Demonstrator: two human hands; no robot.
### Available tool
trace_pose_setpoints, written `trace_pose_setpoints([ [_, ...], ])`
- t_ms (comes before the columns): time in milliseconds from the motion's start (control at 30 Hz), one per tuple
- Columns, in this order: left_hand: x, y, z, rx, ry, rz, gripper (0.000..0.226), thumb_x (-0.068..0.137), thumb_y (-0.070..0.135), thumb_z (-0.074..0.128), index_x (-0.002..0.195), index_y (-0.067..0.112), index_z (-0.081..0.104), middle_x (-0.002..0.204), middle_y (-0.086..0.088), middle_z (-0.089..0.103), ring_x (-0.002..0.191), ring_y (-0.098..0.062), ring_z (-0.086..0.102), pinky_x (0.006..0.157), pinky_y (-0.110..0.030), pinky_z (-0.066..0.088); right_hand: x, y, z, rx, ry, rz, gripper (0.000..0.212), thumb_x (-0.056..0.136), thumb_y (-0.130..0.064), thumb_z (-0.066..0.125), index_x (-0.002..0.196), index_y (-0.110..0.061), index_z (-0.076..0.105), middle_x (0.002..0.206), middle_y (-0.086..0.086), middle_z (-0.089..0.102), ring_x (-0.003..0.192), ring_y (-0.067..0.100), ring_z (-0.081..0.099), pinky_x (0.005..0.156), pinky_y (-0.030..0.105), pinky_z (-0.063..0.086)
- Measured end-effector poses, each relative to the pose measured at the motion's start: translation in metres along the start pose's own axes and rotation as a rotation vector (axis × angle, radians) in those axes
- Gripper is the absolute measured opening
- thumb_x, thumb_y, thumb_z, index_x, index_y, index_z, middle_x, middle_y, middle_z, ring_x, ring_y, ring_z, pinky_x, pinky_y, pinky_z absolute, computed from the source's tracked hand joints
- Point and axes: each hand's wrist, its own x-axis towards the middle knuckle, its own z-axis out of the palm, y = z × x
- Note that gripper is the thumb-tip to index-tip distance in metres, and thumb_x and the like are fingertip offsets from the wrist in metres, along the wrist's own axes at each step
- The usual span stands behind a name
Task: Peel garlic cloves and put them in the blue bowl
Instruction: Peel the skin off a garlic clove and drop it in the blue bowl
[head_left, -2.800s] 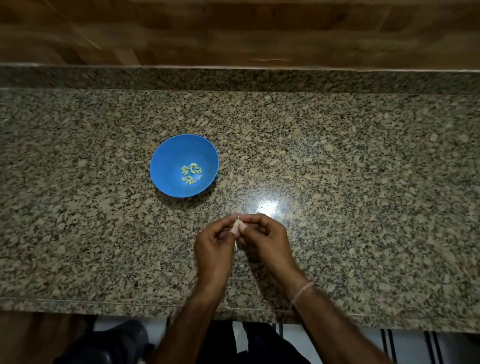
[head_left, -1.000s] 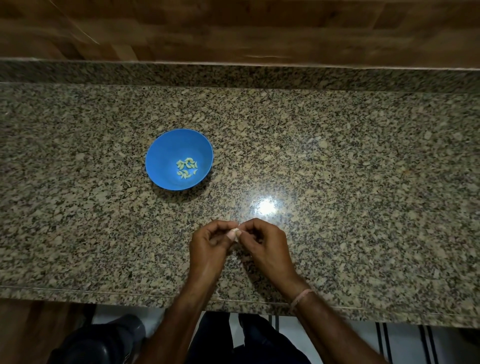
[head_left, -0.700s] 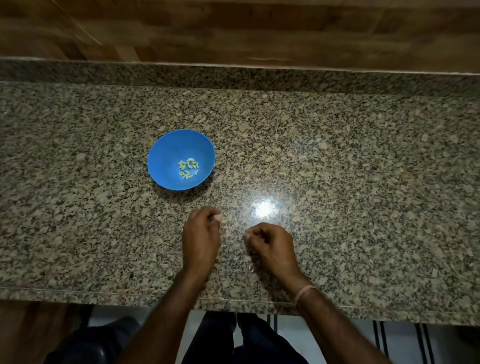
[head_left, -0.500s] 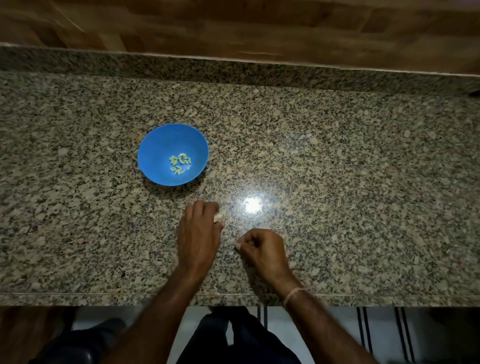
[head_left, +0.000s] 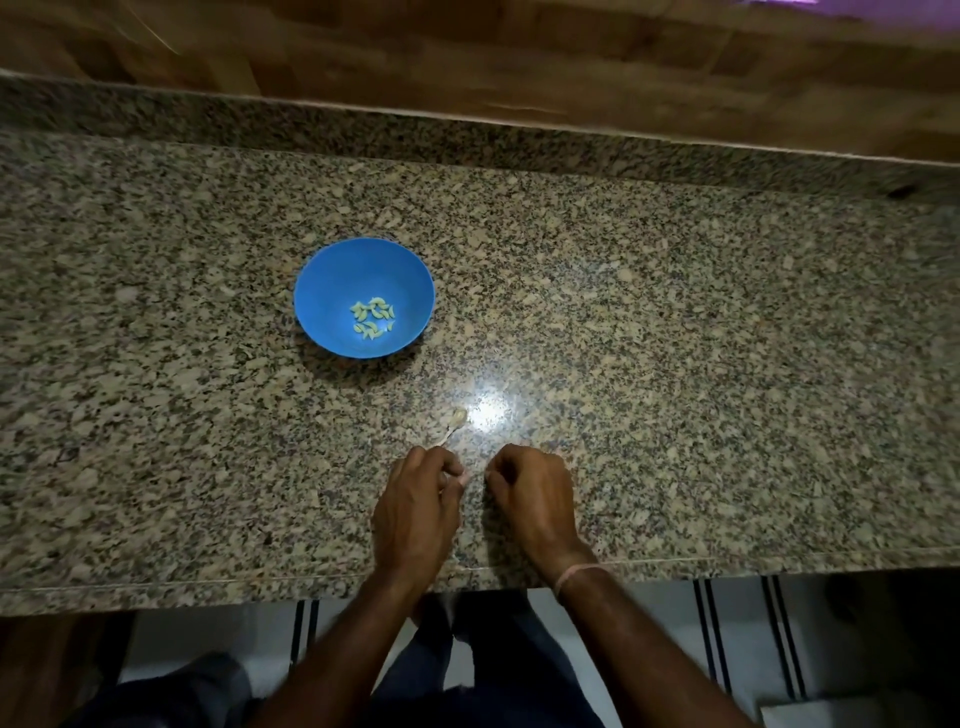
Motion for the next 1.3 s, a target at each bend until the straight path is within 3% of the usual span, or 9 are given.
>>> trace_pose_setpoints([
  [200, 0.006, 0.003, -0.006, -0.501, -0.094, -0.328, 0.012, 0.094, 0.033, 0.074, 0.083, 0.029, 0.074, 0.076, 0.009, 0.074, 0.074, -0.011, 0.071, 0.073, -0.046, 0.061, -0.007, -0.008, 0.0, 0.897, -0.255, 0.348, 0.005, 0.091, -0.002, 0.075, 0.092, 0.003, 0.078, 0.076, 0.016, 0.075, 0.069, 0.023, 0.07, 0.074, 0.038, 0.061],
  [267, 0.01, -0.002, -0.01, -0.591, -0.145, -0.379, 0.015, 0.093, 0.034, 0.075, 0.081, 0.026, 0.078, 0.076, 0.004, 0.077, 0.076, -0.019, 0.075, 0.077, -0.053, 0.062, -0.008, -0.011, -0.001, 1.001, -0.296, 0.398, 0.005, 0.092, 0.001, 0.074, 0.095, 0.003, 0.077, 0.08, 0.019, 0.075, 0.072, 0.024, 0.071, 0.081, 0.044, 0.063],
  [500, 0.019, 0.009, -0.023, -0.547, -0.172, -0.387, 0.027, 0.096, 0.034, 0.072, 0.074, 0.019, 0.076, 0.066, -0.001, 0.073, 0.061, -0.018, 0.068, 0.06, -0.036, 0.053, -0.001, -0.013, -0.002, 1.017, -0.316, 0.401, 0.014, 0.088, -0.013, 0.082, 0.09, -0.001, 0.076, 0.081, 0.018, 0.075, 0.077, 0.029, 0.07, 0.089, 0.055, 0.059],
  [733, 0.03, 0.024, -0.031, -0.756, -0.283, -0.613, 0.038, 0.094, 0.021, 0.074, 0.057, 0.014, 0.067, 0.049, 0.002, 0.054, 0.046, -0.012, 0.044, 0.049, -0.02, 0.037, 0.001, -0.012, -0.015, 0.653, -0.126, 0.014, 0.009, 0.088, -0.016, 0.082, 0.082, -0.012, 0.079, 0.077, 0.002, 0.077, 0.074, 0.019, 0.074, 0.071, 0.031, 0.06],
  [967, 0.02, 0.031, -0.032, -0.231, -0.031, -0.161, 0.021, 0.094, 0.033, 0.073, 0.075, 0.025, 0.069, 0.068, 0.009, 0.069, 0.068, -0.009, 0.066, 0.059, -0.032, 0.052, 0.003, -0.023, -0.026, 1.291, -0.447, 0.727, 0.006, 0.093, -0.002, 0.071, 0.095, 0.004, 0.073, 0.08, 0.014, 0.073, 0.066, 0.018, 0.069, 0.064, 0.026, 0.06],
  [1033, 0.021, 0.029, -0.031, -0.255, -0.094, -0.262, 0.028, 0.094, 0.037, 0.073, 0.071, 0.022, 0.069, 0.062, 0.007, 0.067, 0.059, -0.011, 0.062, 0.055, -0.032, 0.049, 0.0, -0.018, -0.022, 1.132, -0.341, 0.527, 0.009, 0.093, -0.008, 0.074, 0.089, 0.001, 0.072, 0.079, 0.014, 0.072, 0.065, 0.021, 0.068, 0.065, 0.029, 0.059],
  [1100, 0.021, 0.032, -0.032, -0.551, -0.22, -0.514, 0.035, 0.096, 0.035, 0.072, 0.068, 0.015, 0.067, 0.054, 0.006, 0.058, 0.043, -0.011, 0.046, 0.043, -0.026, 0.036, -0.004, -0.012, -0.019, 0.781, -0.155, 0.155, 0.015, 0.091, -0.017, 0.079, 0.081, -0.006, 0.074, 0.076, 0.008, 0.074, 0.069, 0.026, 0.07, 0.068, 0.034, 0.059],
  [1167, 0.018, 0.035, -0.034, -0.682, -0.254, -0.594, 0.031, 0.097, 0.031, 0.07, 0.073, 0.012, 0.067, 0.053, 0.006, 0.055, 0.039, -0.007, 0.041, 0.042, -0.021, 0.032, -0.005, -0.011, -0.016, 0.663, -0.099, 0.038, 0.013, 0.091, -0.017, 0.079, 0.08, -0.009, 0.076, 0.075, 0.004, 0.075, 0.071, 0.026, 0.071, 0.068, 0.035, 0.06],
  [1300, 0.011, 0.025, -0.029, -0.251, 0.009, -0.105, 0.017, 0.094, 0.023, 0.071, 0.079, 0.026, 0.067, 0.073, 0.011, 0.068, 0.072, -0.01, 0.065, 0.062, -0.034, 0.052, 0.0, -0.024, -0.024, 1.287, -0.45, 0.699, 0.012, 0.094, -0.002, 0.067, 0.086, 0.003, 0.074, 0.072, 0.012, 0.07, 0.059, 0.018, 0.065, 0.057, 0.024, 0.058],
])
